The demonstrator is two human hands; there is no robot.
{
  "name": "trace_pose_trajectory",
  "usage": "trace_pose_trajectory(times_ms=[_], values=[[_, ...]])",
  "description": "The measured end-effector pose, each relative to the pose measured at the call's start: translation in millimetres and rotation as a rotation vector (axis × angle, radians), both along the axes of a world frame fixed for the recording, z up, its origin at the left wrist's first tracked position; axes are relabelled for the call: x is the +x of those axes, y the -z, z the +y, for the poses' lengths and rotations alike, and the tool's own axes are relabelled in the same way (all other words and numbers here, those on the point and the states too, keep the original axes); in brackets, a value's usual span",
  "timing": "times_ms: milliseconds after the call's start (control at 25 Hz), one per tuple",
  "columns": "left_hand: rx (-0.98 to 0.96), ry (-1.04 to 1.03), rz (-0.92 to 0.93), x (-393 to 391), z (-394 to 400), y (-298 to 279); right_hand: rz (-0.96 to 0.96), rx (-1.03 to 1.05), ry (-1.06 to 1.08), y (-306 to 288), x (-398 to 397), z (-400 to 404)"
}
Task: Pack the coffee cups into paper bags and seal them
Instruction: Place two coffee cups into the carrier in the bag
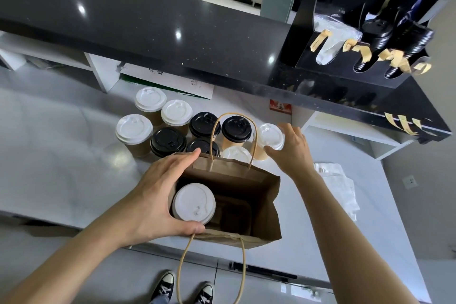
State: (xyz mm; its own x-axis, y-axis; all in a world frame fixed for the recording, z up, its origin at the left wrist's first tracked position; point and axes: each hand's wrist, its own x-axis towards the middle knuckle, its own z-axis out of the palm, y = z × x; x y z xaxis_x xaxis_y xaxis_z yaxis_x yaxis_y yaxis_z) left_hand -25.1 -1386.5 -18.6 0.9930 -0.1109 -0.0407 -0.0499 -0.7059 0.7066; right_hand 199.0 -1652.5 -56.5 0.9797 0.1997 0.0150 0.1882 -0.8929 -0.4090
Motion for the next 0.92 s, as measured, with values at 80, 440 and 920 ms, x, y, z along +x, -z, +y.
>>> trace_pose_trajectory(times_ms=[80, 440, 920], values=[[-0.001, -0.004, 0.001, -1.5, -0.6, -1.3, 0.045, -0.022, 0.01, 4.0, 12.0, 5.7], [0.016, -0.014, -0.021, -4.7, -0.8, -1.7, 0.152, -0.024, 0.061, 28.9, 29.9, 14.2], [0.193, 0.029, -0.084, 4.9, -1.0, -2.9, 0.027, 0.254, 0.191, -13.6, -34.7, -17.8]])
